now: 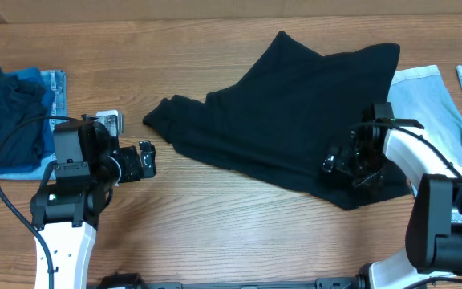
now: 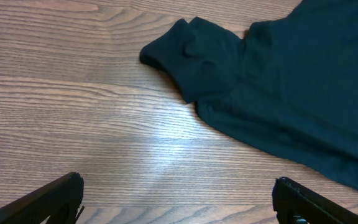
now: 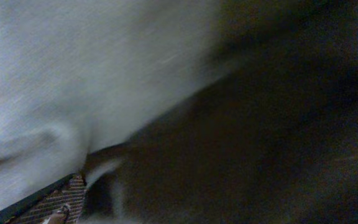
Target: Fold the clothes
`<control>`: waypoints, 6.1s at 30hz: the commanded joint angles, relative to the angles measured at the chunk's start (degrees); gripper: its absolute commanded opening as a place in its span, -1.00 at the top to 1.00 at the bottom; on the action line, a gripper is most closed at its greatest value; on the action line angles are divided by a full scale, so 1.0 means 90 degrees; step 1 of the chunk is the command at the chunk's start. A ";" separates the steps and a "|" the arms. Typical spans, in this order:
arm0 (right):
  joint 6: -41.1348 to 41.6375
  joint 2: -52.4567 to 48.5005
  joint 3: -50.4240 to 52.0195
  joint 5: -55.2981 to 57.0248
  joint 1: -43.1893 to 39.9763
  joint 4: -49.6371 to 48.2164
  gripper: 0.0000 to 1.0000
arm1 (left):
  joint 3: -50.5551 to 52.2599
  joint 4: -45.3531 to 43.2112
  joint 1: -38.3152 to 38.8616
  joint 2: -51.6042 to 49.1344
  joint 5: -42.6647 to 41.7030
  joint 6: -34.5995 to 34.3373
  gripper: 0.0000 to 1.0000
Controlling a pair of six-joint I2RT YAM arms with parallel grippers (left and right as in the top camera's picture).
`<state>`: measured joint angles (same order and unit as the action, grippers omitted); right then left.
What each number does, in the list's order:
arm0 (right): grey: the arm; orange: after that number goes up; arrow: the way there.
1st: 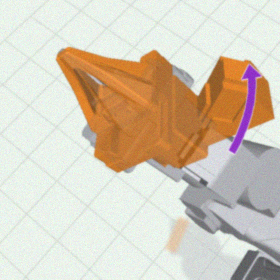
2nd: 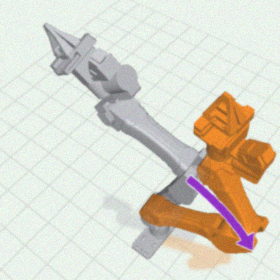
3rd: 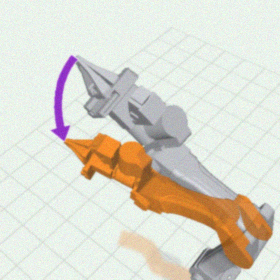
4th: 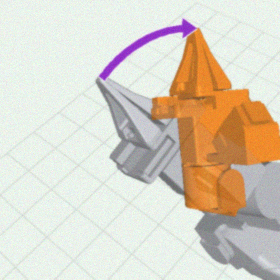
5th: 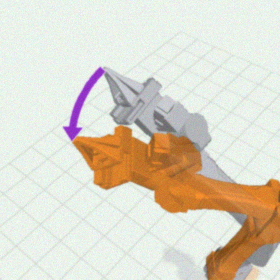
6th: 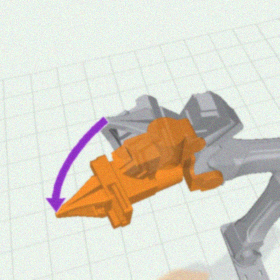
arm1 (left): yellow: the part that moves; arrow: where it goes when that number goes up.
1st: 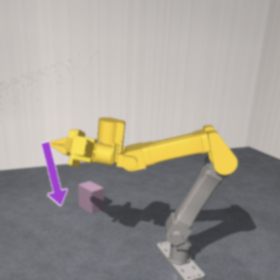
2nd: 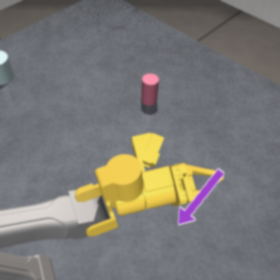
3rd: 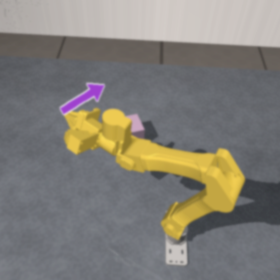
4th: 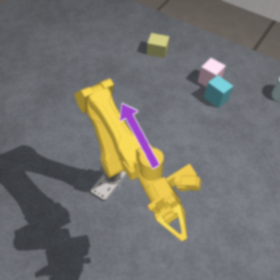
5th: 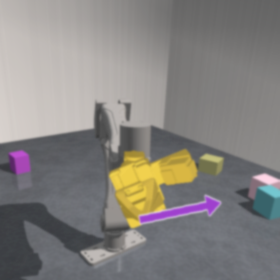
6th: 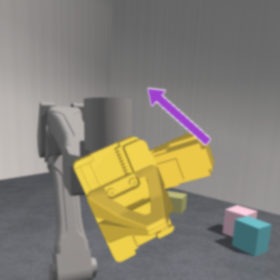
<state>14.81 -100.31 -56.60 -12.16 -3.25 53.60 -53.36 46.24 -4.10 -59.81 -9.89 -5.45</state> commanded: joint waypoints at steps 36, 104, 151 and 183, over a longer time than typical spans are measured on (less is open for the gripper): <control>0.1804 -0.0083 0.0197 -0.0316 0.2538 -0.0554 -0.86 | -0.0165 0.0015 0.0044 -0.0022 -0.0078 0.0007 -1.00; 0.0250 0.1430 -0.1066 0.0391 0.1103 0.0612 -1.00 | 0.0017 -0.4505 0.1333 -0.4894 -0.0459 -0.2448 0.69; 0.0248 0.1430 -0.1066 0.0347 0.1103 0.0675 -1.00 | -0.3313 -0.2569 0.0784 -0.4889 0.0884 -0.0911 -0.32; 0.0010 0.1430 -0.1066 0.0350 0.1103 0.0542 -1.00 | -0.0937 -0.2720 0.1345 -0.5921 -0.1229 -0.2033 -0.30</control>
<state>15.14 -88.12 -65.25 -8.80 6.74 58.39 -62.74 21.47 7.79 -108.71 -17.89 -21.47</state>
